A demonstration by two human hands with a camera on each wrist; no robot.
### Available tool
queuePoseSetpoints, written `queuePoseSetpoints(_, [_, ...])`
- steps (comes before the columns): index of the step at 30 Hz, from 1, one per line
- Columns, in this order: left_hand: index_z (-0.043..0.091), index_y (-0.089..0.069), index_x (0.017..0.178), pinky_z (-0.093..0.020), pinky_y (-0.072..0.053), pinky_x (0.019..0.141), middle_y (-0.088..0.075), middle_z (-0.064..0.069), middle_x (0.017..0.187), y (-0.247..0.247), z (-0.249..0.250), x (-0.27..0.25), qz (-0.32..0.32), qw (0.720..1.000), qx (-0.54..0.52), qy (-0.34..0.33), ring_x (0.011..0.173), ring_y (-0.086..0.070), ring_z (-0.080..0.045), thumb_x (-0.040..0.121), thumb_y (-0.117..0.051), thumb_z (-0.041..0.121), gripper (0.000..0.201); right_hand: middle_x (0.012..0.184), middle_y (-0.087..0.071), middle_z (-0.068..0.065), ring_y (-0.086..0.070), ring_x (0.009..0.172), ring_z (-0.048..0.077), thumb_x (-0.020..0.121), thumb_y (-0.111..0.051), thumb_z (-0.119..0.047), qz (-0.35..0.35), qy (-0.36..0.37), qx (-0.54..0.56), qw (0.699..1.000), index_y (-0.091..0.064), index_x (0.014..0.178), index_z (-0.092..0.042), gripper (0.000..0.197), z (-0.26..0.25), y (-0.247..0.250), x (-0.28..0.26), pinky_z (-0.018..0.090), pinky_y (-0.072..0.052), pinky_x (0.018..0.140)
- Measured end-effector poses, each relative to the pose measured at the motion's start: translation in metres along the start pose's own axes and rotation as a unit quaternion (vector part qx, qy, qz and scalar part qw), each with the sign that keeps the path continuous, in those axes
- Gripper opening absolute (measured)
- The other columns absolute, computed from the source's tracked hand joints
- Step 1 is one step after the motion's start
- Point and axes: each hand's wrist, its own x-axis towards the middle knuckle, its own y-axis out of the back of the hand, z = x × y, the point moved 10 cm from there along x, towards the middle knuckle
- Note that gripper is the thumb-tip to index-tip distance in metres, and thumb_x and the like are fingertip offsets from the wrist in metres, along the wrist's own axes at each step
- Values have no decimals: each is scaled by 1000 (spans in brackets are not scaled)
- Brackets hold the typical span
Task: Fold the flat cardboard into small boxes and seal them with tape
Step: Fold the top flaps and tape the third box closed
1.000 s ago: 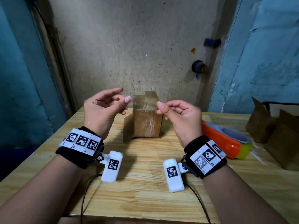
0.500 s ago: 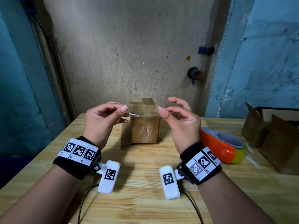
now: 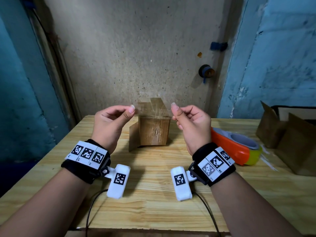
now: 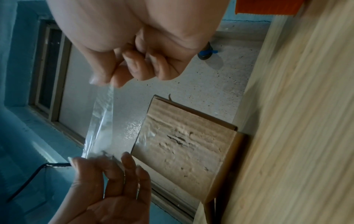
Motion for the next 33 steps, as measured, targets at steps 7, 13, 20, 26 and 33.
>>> queuePoseSetpoints(7, [9, -76, 85, -19, -52, 68, -75, 0, 74, -6, 1, -2, -3, 1000, 22, 3, 69, -66, -8, 79, -77, 15, 9, 69, -67, -2, -55, 60, 1, 96, -75, -23, 2, 7, -35, 999, -62, 73, -20, 27, 0, -3, -1, 22, -41, 65])
queuePoseSetpoints(13, [11, -76, 81, -20, -51, 70, -74, -1, 74, -7, -8, -2, -4, 998, 35, 54, 70, -65, -10, 76, -81, 19, 11, 65, -69, -4, -64, 66, 6, 92, -80, -24, 35, 3, -62, 997, -68, 78, -8, 25, -1, 4, -1, 23, -53, 75])
queuePoseSetpoints(20, [3, -73, 83, -24, -55, 83, -74, -3, 77, -4, -15, -2, 4, 995, 34, 93, 79, -68, -13, 76, -80, 16, 16, 66, -71, -2, -57, 56, 2, 90, -83, -27, 36, -32, -73, 996, -69, 73, -16, 24, 8, 5, -2, 23, -46, 65])
queuePoseSetpoints(26, [10, -76, 78, -35, -50, 88, -68, -10, 81, -5, -24, -5, -1, 990, -2, 142, 85, -57, -25, 77, -80, 20, 10, 67, -70, -1, -52, 55, 4, 87, -85, -32, 48, -66, -43, 996, -71, 72, -17, 25, 18, 6, -2, 30, -45, 69])
queuePoseSetpoints(33, [11, -69, 77, -53, -51, 97, -68, -2, 80, -11, -34, -10, -11, 982, -22, 189, 82, -66, -12, 79, -77, 23, 15, 55, -56, -4, -50, 51, 5, 92, -80, -17, 46, -148, 69, 985, -61, 69, -13, 30, 38, -3, -9, 42, -58, 97])
